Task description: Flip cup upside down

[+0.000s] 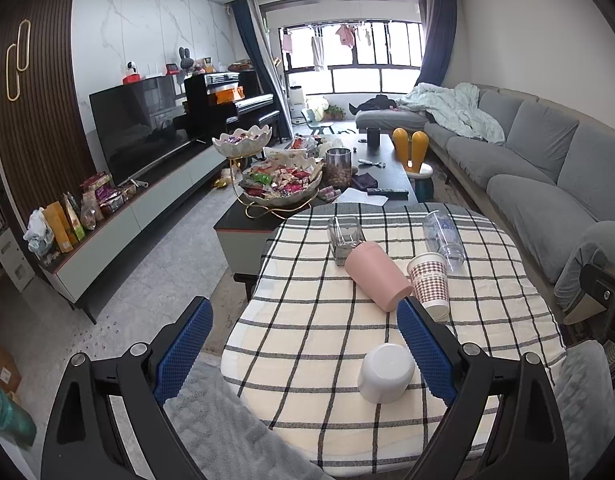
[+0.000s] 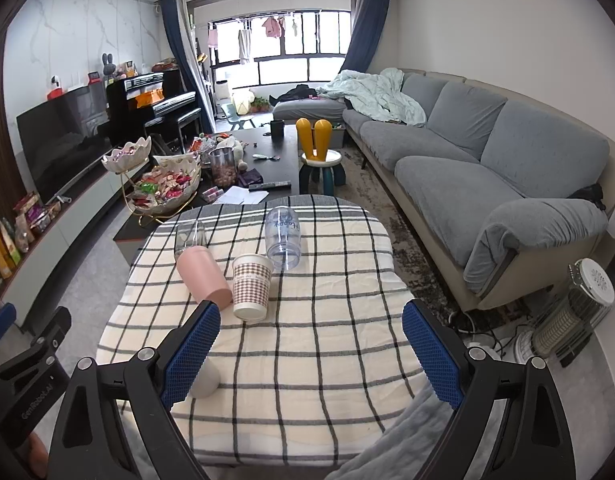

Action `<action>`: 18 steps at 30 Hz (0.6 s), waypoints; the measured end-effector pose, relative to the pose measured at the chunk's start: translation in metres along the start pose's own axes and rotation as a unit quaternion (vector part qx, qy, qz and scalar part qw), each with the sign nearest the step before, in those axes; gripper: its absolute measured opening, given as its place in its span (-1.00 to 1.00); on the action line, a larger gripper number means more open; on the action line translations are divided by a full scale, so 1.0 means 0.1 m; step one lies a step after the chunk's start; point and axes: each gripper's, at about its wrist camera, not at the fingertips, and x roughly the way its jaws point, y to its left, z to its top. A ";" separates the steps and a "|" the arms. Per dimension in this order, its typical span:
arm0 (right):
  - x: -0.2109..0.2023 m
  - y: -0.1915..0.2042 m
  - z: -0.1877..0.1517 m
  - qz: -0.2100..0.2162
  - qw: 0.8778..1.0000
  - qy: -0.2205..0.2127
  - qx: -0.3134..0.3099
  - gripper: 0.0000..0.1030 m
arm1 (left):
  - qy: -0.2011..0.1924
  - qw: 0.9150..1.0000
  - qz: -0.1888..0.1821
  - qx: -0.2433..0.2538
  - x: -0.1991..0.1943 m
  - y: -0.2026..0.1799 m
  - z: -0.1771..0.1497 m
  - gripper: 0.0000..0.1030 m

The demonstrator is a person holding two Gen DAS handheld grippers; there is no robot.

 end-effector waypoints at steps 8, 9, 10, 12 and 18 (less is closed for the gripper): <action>0.00 -0.01 0.00 0.000 1.000 0.000 0.000 0.80 | 0.000 1.000 0.000 0.001 0.00 0.01 -0.01 0.84; 0.00 -0.01 0.00 0.000 1.000 0.000 0.000 0.80 | 0.000 1.000 0.000 0.001 0.00 0.00 -0.01 0.84; 0.00 -0.01 0.00 0.000 1.000 0.000 0.000 0.80 | 0.000 1.000 0.000 0.001 0.00 0.00 -0.01 0.84; 0.00 -0.01 0.00 0.000 1.000 0.000 0.000 0.80 | -0.001 1.000 0.001 0.001 0.00 0.00 -0.01 0.84; 0.00 -0.02 -0.01 0.000 1.000 0.000 0.001 0.80 | -0.002 1.000 0.000 0.005 0.00 -0.01 -0.02 0.84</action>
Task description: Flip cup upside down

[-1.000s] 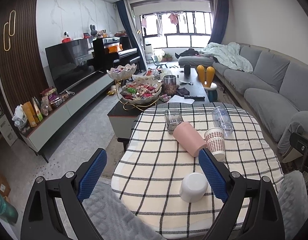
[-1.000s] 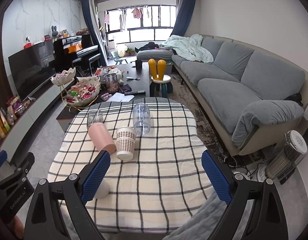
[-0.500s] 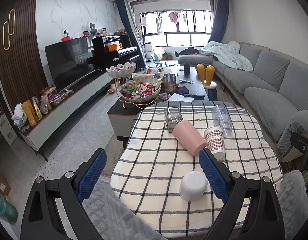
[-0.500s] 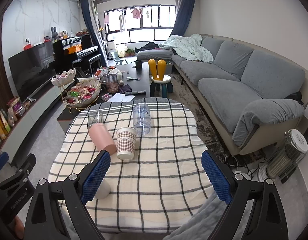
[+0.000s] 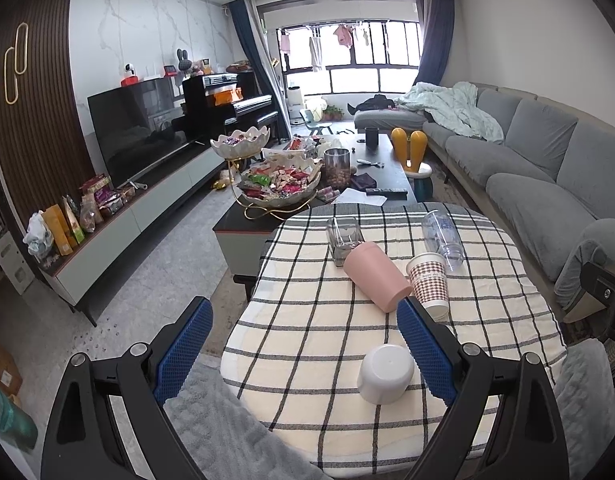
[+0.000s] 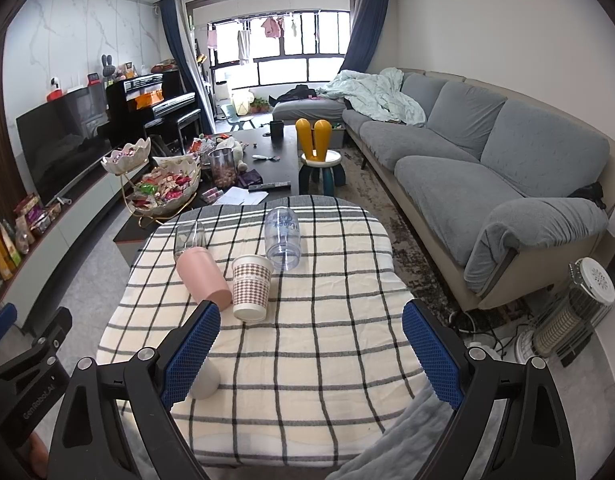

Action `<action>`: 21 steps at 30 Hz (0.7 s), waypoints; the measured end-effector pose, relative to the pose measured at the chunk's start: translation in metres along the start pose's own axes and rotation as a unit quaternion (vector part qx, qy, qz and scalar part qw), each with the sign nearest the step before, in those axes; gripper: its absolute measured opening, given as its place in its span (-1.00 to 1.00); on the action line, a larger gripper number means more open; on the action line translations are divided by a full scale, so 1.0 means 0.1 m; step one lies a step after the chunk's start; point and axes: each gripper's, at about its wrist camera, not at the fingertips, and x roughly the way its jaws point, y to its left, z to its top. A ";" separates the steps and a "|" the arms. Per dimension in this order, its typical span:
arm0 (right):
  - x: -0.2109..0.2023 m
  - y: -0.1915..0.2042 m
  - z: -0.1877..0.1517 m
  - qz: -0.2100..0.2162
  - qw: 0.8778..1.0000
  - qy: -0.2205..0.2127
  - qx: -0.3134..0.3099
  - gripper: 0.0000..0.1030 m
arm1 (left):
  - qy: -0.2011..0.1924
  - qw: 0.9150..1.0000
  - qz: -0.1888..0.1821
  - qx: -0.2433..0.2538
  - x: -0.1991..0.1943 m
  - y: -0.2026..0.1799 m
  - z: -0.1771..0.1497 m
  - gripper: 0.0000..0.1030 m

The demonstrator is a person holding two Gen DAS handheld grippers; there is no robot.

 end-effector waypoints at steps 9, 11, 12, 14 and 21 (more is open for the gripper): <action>0.00 -0.01 0.00 0.001 1.000 0.000 0.001 0.80 | -0.004 1.000 0.008 -0.002 -0.01 0.01 0.03 0.89; 0.00 -0.01 0.00 0.000 1.000 0.000 0.001 0.80 | -0.006 1.000 0.009 -0.002 -0.01 0.02 0.03 0.90; 0.00 -0.01 0.00 0.000 1.000 0.000 0.001 0.80 | -0.006 1.000 0.008 -0.002 -0.01 0.02 0.04 0.90; 0.00 -0.01 0.00 0.000 1.000 0.000 0.001 0.80 | -0.005 1.000 0.006 0.001 -0.01 0.01 0.04 0.90; 0.00 -0.02 0.00 0.001 1.000 0.000 0.001 0.80 | -0.005 1.000 0.003 -0.001 0.00 0.00 0.06 0.90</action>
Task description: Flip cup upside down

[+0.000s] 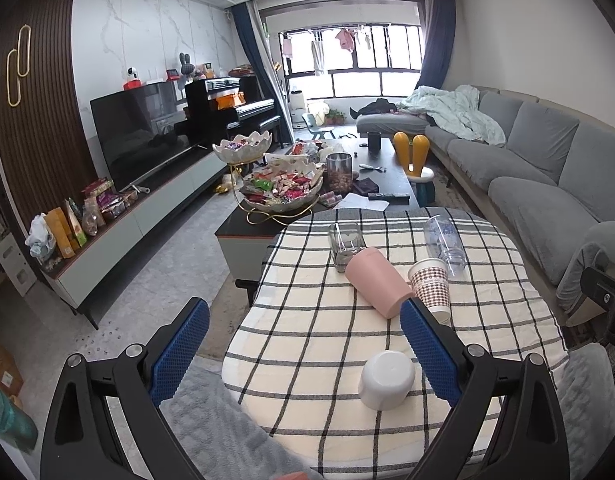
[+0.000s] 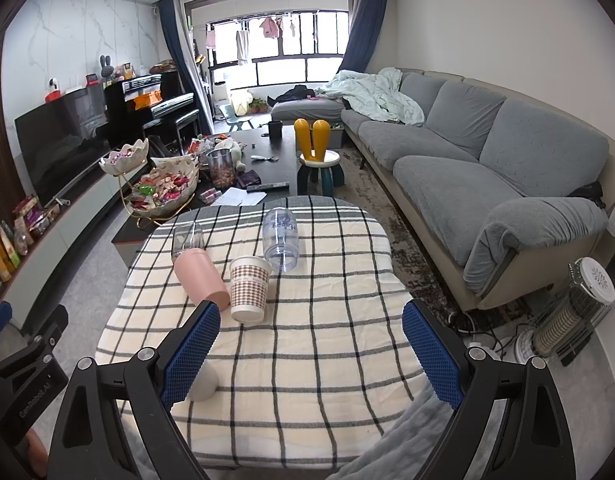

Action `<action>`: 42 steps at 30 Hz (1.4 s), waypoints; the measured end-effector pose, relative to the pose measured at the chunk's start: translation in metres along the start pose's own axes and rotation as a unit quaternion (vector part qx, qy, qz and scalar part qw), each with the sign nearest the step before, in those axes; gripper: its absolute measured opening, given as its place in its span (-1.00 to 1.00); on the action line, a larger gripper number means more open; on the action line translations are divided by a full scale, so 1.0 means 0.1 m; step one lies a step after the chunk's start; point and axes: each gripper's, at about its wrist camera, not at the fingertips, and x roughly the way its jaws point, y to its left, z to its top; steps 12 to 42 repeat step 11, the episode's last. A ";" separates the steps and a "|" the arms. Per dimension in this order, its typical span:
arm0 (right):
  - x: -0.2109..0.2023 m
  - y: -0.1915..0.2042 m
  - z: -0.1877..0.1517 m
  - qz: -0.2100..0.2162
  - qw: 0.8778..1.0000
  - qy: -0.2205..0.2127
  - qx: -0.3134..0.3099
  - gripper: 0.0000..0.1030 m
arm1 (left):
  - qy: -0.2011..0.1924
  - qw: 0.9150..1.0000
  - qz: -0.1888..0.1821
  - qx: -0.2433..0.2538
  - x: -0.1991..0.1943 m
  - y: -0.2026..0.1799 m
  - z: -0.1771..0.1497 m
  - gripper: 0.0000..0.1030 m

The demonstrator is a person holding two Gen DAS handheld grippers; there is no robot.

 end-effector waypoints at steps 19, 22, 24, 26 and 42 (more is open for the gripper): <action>0.00 -0.01 0.00 0.000 1.000 0.000 0.001 0.80 | 0.002 1.000 0.003 0.003 0.00 -0.01 0.01 0.95; 0.00 -0.01 0.00 0.000 1.000 0.000 0.001 0.80 | 0.002 1.000 0.003 0.003 0.00 -0.01 0.01 0.95; 0.00 -0.01 0.00 0.000 1.000 0.000 0.001 0.80 | 0.002 1.000 0.003 0.003 0.00 -0.01 0.01 0.95; 0.00 -0.01 0.00 0.000 1.000 0.000 0.001 0.80 | 0.002 1.000 0.003 0.003 0.00 -0.01 0.01 0.95; 0.00 -0.01 0.00 0.000 1.000 0.000 0.001 0.80 | 0.002 1.000 0.003 0.003 0.00 -0.01 0.01 0.95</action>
